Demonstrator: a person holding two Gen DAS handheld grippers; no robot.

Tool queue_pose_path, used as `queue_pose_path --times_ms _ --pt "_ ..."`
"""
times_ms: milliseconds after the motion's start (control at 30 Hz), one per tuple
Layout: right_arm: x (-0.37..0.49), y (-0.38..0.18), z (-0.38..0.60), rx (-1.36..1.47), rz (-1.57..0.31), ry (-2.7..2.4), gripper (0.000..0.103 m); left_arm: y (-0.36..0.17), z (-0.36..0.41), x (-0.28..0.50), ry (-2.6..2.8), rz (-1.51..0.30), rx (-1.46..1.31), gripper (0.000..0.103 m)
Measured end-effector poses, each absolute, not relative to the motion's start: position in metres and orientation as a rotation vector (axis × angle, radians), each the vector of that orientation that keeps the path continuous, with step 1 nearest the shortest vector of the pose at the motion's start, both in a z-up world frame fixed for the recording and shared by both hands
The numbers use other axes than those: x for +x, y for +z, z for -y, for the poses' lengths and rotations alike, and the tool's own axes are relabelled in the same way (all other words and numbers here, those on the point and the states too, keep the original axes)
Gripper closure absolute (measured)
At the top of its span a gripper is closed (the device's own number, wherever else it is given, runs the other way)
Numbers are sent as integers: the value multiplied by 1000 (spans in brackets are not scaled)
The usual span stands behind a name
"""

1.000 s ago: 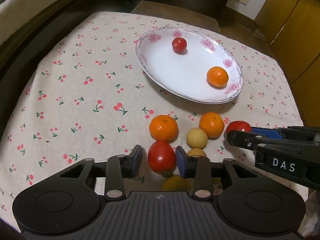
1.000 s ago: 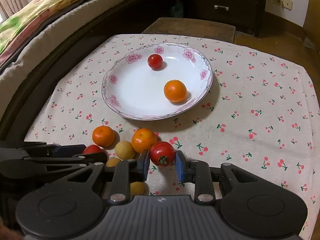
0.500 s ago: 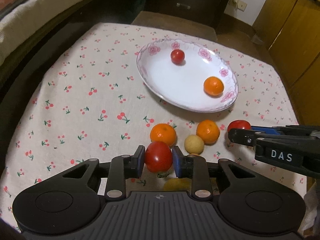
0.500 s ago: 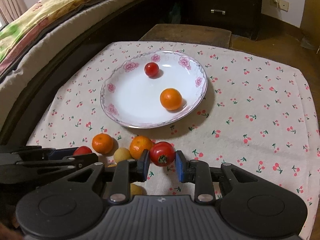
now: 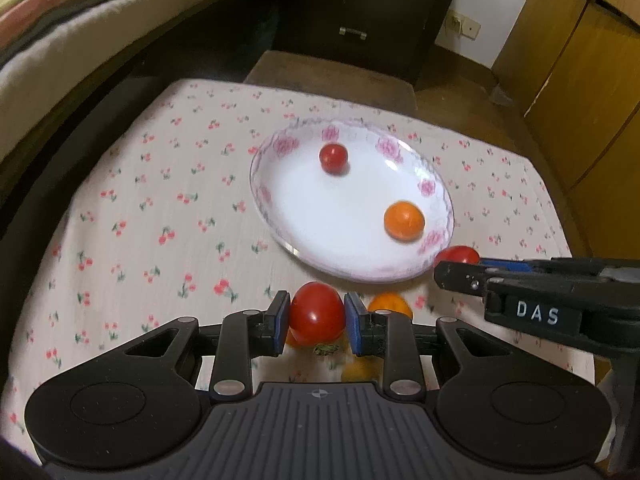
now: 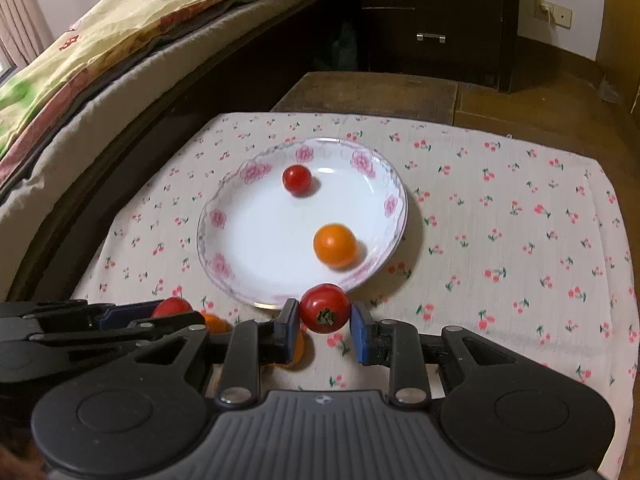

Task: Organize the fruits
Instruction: 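Carry the red tomatoes in both grippers over the white bowl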

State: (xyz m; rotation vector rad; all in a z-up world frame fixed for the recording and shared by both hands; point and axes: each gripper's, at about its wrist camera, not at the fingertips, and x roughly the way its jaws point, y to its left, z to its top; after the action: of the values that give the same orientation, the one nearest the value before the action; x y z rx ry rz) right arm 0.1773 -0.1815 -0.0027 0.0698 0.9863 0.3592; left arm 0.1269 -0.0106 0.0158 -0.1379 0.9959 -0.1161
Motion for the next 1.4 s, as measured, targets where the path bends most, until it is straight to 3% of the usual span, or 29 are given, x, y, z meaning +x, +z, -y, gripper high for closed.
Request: queue_pose_path --times_ms 1400 --pt "233 -19 168 51 -1000 368 74 2 18 190 -105 -1004 -126 67"
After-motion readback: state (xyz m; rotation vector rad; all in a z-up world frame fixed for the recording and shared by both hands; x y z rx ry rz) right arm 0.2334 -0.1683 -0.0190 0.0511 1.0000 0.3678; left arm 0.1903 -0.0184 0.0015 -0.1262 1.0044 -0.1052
